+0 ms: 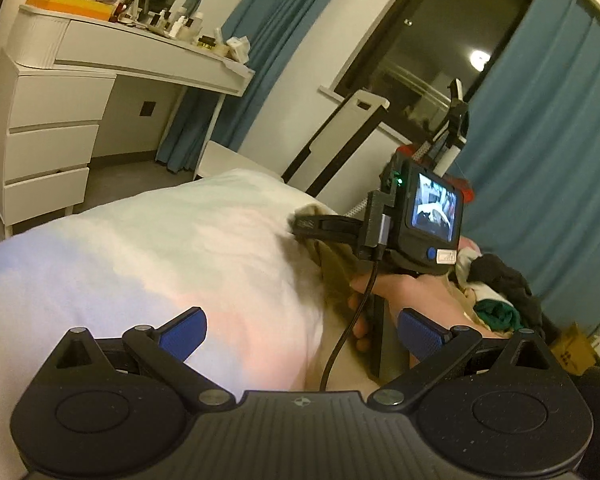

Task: Fold clothes

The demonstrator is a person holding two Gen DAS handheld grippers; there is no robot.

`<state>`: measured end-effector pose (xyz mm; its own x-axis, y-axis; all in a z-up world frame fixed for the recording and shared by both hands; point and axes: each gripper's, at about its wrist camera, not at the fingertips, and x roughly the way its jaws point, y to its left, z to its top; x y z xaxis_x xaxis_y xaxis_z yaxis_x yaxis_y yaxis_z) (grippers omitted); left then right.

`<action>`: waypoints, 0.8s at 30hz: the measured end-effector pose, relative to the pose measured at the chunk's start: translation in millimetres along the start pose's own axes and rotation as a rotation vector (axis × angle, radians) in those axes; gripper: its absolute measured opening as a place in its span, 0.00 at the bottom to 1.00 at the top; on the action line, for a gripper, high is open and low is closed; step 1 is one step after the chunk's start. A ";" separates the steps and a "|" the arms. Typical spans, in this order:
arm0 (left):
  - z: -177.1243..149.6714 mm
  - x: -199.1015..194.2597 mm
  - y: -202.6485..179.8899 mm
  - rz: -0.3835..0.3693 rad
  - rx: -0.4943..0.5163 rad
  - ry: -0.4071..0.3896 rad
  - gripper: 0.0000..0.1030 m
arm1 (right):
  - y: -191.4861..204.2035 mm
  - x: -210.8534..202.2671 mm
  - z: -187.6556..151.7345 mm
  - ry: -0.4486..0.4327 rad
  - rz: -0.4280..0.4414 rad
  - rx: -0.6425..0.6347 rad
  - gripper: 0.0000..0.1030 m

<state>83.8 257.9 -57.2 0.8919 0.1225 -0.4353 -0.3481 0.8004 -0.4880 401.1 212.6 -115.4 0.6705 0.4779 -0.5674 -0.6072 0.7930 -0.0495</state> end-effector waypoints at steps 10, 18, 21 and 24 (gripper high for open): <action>0.9 -11.8 -2.6 -0.072 -0.063 -0.028 0.99 | -112.9 -134.9 5.2 -0.356 -0.084 0.357 0.07; -17.4 -29.3 -37.3 -0.152 0.068 -0.019 0.99 | -220.8 -199.3 -85.6 -0.416 -0.378 0.640 0.08; -30.5 -23.8 -52.1 -0.166 0.139 0.007 0.99 | -252.5 -187.1 -129.5 -0.292 -0.402 0.730 0.15; -44.4 -14.7 -64.3 -0.171 0.185 0.041 0.99 | -269.1 -179.1 -156.7 -0.169 -0.352 0.771 0.77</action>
<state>80.2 178.6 -53.0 0.9194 -0.0446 -0.3907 -0.1313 0.9017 -0.4120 377.6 -145.7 -129.3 0.8570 0.1578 -0.4906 0.0654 0.9109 0.4074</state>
